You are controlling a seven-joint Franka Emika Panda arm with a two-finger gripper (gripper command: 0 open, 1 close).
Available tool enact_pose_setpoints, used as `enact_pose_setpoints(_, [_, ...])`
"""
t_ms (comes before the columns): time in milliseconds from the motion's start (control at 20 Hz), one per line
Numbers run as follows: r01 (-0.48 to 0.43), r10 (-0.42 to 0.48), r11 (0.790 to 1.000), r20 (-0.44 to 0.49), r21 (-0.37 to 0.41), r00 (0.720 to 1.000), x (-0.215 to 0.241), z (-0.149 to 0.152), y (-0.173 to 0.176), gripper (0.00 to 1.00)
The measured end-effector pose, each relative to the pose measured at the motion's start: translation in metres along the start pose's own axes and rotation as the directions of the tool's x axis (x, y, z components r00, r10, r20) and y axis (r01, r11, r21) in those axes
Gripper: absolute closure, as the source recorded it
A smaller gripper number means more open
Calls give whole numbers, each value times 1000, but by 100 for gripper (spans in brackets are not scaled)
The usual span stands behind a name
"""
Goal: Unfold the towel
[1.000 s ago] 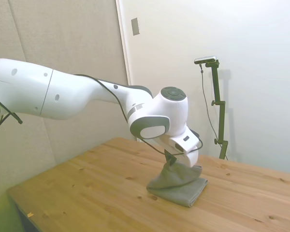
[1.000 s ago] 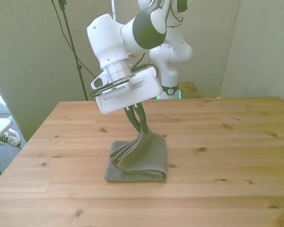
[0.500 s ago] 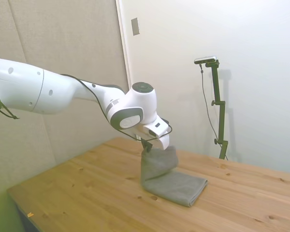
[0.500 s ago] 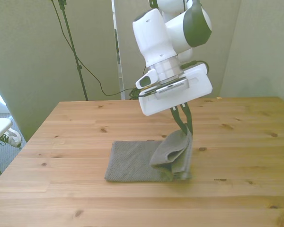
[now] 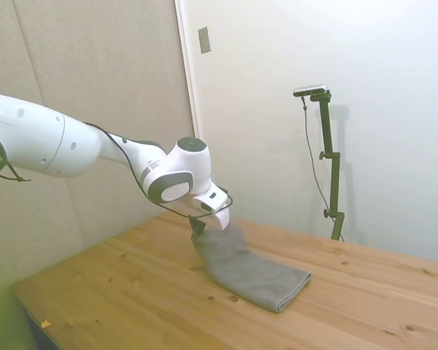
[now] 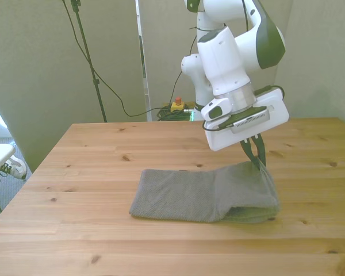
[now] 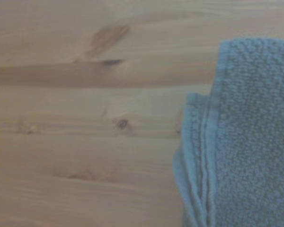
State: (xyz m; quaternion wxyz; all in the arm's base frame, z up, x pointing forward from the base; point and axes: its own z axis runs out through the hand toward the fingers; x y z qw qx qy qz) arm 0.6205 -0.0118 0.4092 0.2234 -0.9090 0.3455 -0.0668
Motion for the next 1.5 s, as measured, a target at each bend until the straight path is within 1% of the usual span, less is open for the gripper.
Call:
enact_pose_setpoints(150, [36,-33,999,81,-31,996,-7,18,4,0])
enact_pose_setpoints(350, [60,-52,997,158,-46,986,-10,16,4,0])
enact_pose_setpoints(700, [76,-68,996,165,-43,984,-9,14,3,0])
enact_pose_setpoints(900, [58,-50,997,156,-47,986,0,4,7,0])
enact_pose_setpoints(950, [39,-28,997,138,-73,990,6,0,11,0])
enact_pose_setpoints(1050, [-12,20,990,58,-137,998,21,-7,16,0])
enact_pose_setpoints(1200, [-58,42,975,-79,-215,996,36,-11,25,0])
enact_pose_setpoints(1350, [-108,46,949,-208,-297,977,31,-35,38,0])
enact_pose_setpoints(1450, [-151,51,928,-285,-341,957,10,-57,49,0])
enact_pose_setpoints(1500, [-159,52,925,-300,-346,953,-4,-69,54,0])
